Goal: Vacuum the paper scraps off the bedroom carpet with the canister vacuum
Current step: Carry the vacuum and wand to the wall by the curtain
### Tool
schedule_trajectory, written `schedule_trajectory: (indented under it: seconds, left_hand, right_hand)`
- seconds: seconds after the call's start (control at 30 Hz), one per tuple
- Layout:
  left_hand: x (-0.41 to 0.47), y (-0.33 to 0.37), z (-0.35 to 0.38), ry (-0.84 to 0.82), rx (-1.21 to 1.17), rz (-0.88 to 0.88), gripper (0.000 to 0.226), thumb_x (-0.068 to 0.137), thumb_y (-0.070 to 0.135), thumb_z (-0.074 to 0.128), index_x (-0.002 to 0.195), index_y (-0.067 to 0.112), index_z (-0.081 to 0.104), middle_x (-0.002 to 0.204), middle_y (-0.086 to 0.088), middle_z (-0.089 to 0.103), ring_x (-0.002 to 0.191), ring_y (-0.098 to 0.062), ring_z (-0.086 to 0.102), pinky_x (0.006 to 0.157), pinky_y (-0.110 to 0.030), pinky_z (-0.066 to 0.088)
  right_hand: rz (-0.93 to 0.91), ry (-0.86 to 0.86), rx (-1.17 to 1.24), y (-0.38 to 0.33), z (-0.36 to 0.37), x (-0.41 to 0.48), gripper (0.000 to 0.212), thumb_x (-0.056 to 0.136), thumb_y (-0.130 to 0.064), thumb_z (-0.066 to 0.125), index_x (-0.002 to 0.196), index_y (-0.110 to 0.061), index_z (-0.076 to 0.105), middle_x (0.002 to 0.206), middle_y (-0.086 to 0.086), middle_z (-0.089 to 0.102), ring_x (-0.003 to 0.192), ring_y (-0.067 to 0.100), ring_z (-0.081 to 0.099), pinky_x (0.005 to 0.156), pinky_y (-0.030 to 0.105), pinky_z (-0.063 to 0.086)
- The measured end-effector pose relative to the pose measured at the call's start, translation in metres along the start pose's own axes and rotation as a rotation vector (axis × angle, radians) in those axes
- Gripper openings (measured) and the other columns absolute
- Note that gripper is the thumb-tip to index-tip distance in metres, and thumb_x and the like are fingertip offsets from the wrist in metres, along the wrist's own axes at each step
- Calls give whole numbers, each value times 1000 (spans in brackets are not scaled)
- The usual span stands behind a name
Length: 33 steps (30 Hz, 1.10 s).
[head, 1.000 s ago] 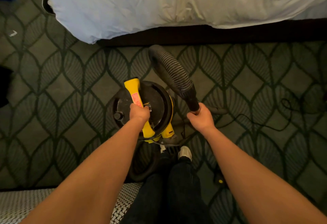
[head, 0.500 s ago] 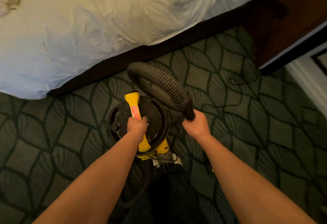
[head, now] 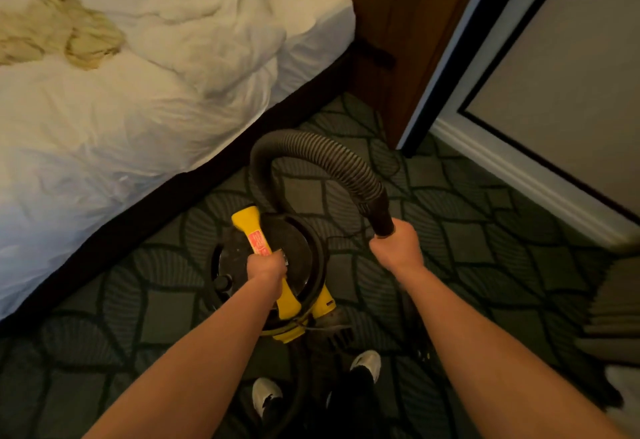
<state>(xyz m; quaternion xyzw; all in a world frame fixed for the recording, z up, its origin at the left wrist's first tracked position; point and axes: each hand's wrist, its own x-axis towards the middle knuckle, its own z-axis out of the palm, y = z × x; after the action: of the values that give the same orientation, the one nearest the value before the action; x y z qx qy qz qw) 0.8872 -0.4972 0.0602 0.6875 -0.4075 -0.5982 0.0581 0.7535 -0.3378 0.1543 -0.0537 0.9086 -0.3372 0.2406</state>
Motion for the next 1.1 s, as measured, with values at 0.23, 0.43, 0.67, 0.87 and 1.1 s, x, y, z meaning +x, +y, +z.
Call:
schedule_trajectory:
  seconds: [0.23,0.43,0.67,0.87,1.1]
  left_hand:
    - [-64,33,114,-48,-38,40,32,84,8,62,112,-6,58,94,-21,64,67,-28,57,64,-34,47]
    - [-114,50,210,-125,-65,50,37,86,6,61,121,-6,56,101,-21,63,74,-28,58,65,-33,47]
    - [-172,68,326,-260,-68,48,27,92,5,55,117,-3,54,70,-9,52,55,-18,48,52,-31,42]
    - [-199,78,441,-346,-43,11,16,90,6,54,106,6,56,69,-8,54,56,-18,49,65,-33,49]
    - [-213,79,585,-378,7,-107,23,86,13,54,106,5,60,68,-6,55,84,-24,55,93,-35,47]
  right_hand:
    - [89,70,-8,57,-107,53,21,81,-6,56,68,-22,51,78,5,60,80,29,59,67,29,43]
    - [179,161,12,109,-186,83,18,82,-8,55,73,-23,54,79,4,61,78,27,59,64,28,41]
    - [279,317,81,153,-270,116,14,82,-7,55,75,-20,56,78,3,58,77,26,55,66,28,40]
    - [312,395,180,180,-331,167,19,81,-8,57,72,-24,51,75,2,57,79,29,58,67,31,43]
    - [378,439,280,211,-413,257,26,82,-5,58,68,-25,48,72,3,55,76,28,57,67,31,43]
